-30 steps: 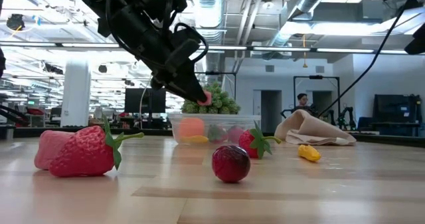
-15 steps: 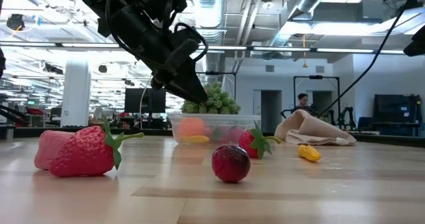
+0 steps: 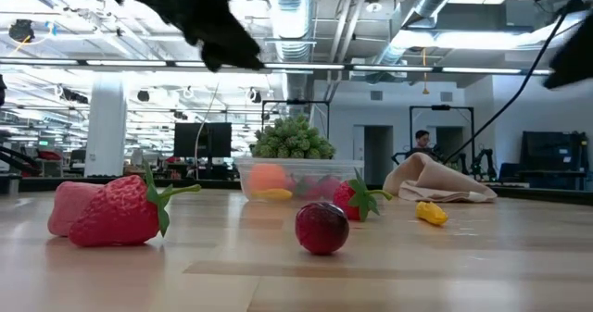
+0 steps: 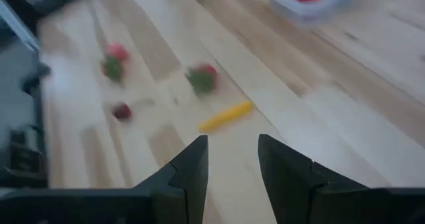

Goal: Pick and placing Produce into tupperware
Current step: Put the red strawberry into the transparent container

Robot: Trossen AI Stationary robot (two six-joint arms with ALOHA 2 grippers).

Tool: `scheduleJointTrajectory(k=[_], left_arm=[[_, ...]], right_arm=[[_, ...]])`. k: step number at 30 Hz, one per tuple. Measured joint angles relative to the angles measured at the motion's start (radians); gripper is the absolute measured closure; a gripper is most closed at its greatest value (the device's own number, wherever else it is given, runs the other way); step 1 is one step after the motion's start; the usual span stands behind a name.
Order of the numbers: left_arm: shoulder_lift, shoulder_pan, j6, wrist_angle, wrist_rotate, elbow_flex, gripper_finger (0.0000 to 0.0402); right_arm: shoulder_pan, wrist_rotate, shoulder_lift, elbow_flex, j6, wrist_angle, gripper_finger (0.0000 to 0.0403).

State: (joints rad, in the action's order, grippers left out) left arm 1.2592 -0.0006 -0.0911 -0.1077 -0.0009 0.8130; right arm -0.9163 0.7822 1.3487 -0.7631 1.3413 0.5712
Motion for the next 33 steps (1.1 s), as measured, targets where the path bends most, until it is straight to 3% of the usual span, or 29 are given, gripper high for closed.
scheduleJointTrajectory(k=[4, 9, 13, 17, 24, 33], left_arm=[[-0.097, -0.007, 0.0, -0.14, 0.005, -0.001, 0.0231], [-0.195, -0.042, 0.002, -0.256, -0.014, -0.001, 0.0231], [-0.249, -0.073, 0.001, -0.292, -0.054, -0.001, 0.0231], [-0.289, -0.111, -0.025, -0.338, -0.077, -0.001, 0.0231], [-0.336, -0.197, -0.064, -0.408, -0.173, -0.001, 0.0231], [-0.349, -0.262, -0.084, -0.435, -0.246, -0.001, 0.0231]], right_arm=[[0.107, -0.045, 0.001, 0.0, -0.164, -0.177, 0.0278], [0.259, -0.258, 0.055, 0.001, -0.39, -0.353, 0.0278], [0.342, -0.38, 0.129, 0.0, -0.457, -0.501, 0.0261], [0.385, -0.442, 0.199, -0.002, -0.459, -0.606, 0.0219], [0.415, -0.476, 0.296, -0.004, -0.444, -0.715, 0.015], [0.469, -0.473, 0.422, -0.088, -0.455, -0.682, 0.0143]])
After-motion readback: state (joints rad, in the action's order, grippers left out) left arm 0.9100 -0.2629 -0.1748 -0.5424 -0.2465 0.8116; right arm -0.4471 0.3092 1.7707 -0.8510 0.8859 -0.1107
